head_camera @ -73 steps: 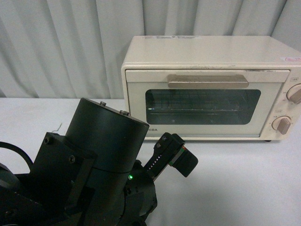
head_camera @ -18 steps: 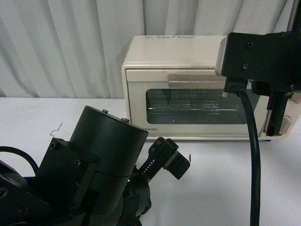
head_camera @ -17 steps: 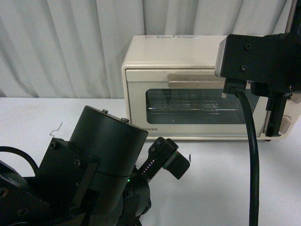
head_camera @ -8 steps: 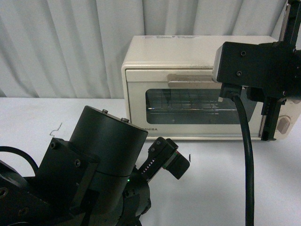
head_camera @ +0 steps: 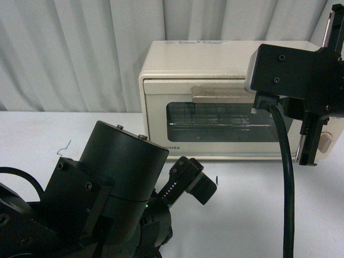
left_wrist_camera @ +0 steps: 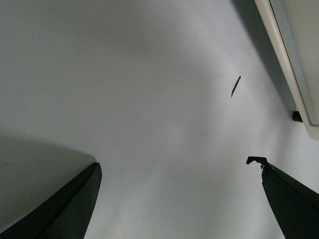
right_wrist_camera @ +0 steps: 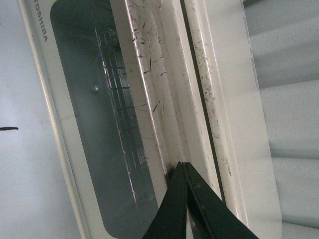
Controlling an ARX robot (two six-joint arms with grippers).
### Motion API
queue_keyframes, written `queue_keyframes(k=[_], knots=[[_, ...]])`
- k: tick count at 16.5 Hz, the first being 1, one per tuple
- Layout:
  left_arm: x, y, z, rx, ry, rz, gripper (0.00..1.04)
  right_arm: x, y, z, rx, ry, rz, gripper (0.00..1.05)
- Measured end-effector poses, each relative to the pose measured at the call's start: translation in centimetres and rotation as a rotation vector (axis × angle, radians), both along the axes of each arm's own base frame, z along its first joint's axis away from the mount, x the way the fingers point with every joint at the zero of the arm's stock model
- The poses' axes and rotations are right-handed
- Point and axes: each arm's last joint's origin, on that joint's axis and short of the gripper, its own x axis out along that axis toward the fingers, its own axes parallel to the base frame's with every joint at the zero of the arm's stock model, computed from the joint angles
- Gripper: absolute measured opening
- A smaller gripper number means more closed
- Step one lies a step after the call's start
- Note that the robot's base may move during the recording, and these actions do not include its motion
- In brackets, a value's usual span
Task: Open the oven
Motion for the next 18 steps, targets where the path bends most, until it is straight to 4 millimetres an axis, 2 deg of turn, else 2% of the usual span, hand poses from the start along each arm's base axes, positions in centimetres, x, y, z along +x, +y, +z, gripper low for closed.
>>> queue_keyframes(k=[11,12,14,18], knots=[[0.0,0.0,0.0,0.000,0.000,0.000,0.98,-0.1,-0.1,0.1,0.042,0.059,-0.024,0.02],[0.0,0.0,0.0,0.000,0.000,0.000,0.98,-0.4,-0.1,0.1,0.053,0.113,-0.035,0.02],[0.0,0.0,0.0,0.001,0.001,0.000,0.98,-2.7,-0.1,0.2,0.105,0.321,-0.027,0.02],[0.0,0.0,0.0,0.000,0.001,0.000,0.98,-4.2,0.1,-0.5,0.113,0.505,-0.031,0.02]])
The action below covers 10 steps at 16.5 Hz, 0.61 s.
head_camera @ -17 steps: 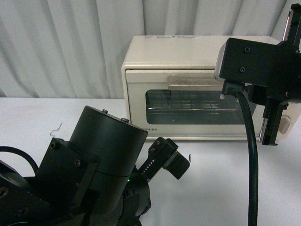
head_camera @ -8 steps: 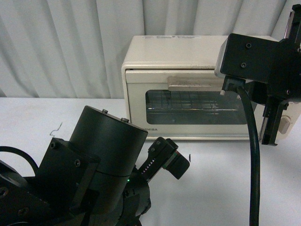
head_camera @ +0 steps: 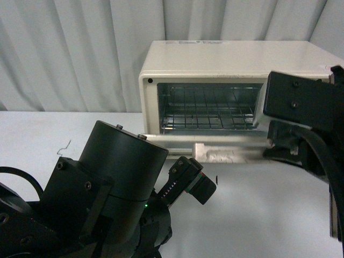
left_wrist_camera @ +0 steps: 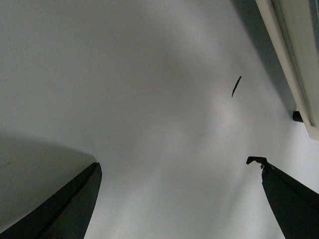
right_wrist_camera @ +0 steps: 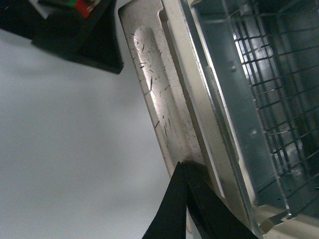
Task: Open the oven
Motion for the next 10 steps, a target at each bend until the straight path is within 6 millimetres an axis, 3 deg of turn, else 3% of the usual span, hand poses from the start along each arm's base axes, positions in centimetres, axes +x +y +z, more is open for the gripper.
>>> queue_keyframes(k=[1,5,7,10], knots=[[0.0,0.0,0.0,0.003,-0.001,-0.002,0.98,-0.5,-0.1,-0.3,-0.013,0.047,-0.002,0.02],[0.0,0.0,0.0,0.005,-0.002,-0.004,0.98,-1.3,-0.3,1.7,-0.001,0.020,0.004,0.02],[0.0,0.0,0.0,0.005,-0.002,-0.005,0.98,-1.3,-0.3,4.0,0.026,-0.039,0.017,0.03],[0.0,0.0,0.0,0.005,-0.003,-0.005,0.98,-0.8,-0.8,7.7,0.061,-0.197,0.004,0.30]])
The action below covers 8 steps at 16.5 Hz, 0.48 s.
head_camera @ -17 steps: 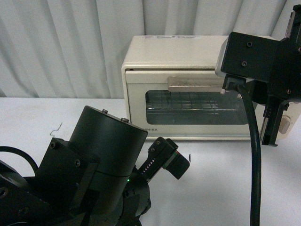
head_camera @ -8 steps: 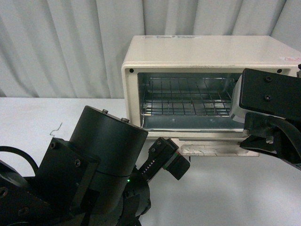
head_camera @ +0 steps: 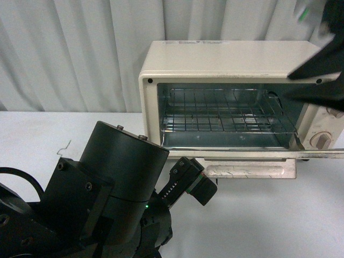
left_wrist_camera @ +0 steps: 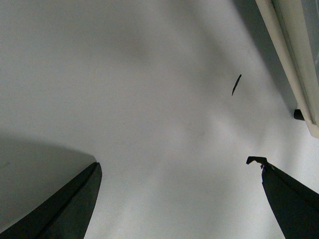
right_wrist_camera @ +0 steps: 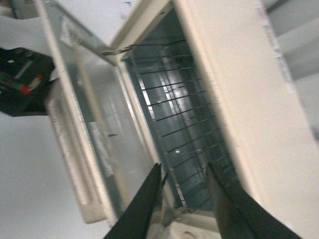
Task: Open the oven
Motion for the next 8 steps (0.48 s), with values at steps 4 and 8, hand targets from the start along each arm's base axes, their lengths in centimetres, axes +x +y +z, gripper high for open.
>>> queue_keyframes(k=[4,8], knots=[[0.00,0.00,0.00,0.000,0.000,0.000,0.98,-0.04,-0.11,0.62,0.002,-0.017,-0.004,0.66],[0.00,0.00,0.00,0.000,0.000,0.000,0.98,-0.04,-0.11,0.62,0.002,-0.018,-0.004,0.75]])
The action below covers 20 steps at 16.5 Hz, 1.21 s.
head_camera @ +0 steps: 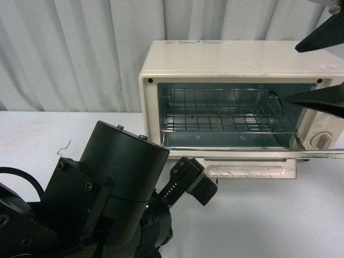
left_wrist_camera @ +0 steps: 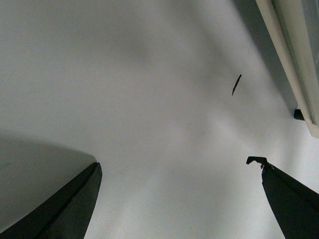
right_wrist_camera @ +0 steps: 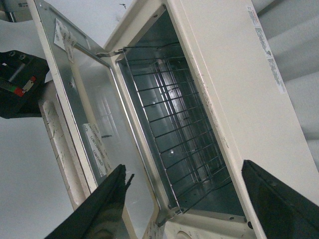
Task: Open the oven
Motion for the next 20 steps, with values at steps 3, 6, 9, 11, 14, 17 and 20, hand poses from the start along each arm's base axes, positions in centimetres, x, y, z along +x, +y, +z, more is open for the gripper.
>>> queue_keyframes(k=[3,6,9,11,14,17,20], knots=[[0.0,0.0,0.0,0.000,0.000,0.000,0.98,0.0,0.0,0.0,0.000,0.000,0.000,0.93],[0.0,0.0,0.0,0.000,0.000,0.000,0.98,0.0,0.0,0.0,0.000,0.000,0.000,0.97],[0.0,0.0,0.0,0.000,0.000,0.000,0.98,0.3,0.4,-0.2,0.033,-0.120,-0.095,0.94],[0.0,0.0,0.0,-0.003,0.001,-0.003,0.98,-3.3,-2.0,-3.6,0.460,-0.291,-0.697,0.63],[0.0,0.0,0.0,0.003,-0.001,0.003,0.98,-10.5,-5.3,-5.6,0.933,-0.268,-0.816,0.02],[0.0,0.0,0.0,0.002,-0.001,0.001,0.98,-11.9,-6.2,-6.4,0.933,-0.246,-0.803,0.02],[0.0,0.0,0.0,0.003,-0.001,0.003,0.98,-13.3,-6.7,-6.7,0.938,-0.264,-0.818,0.02]])
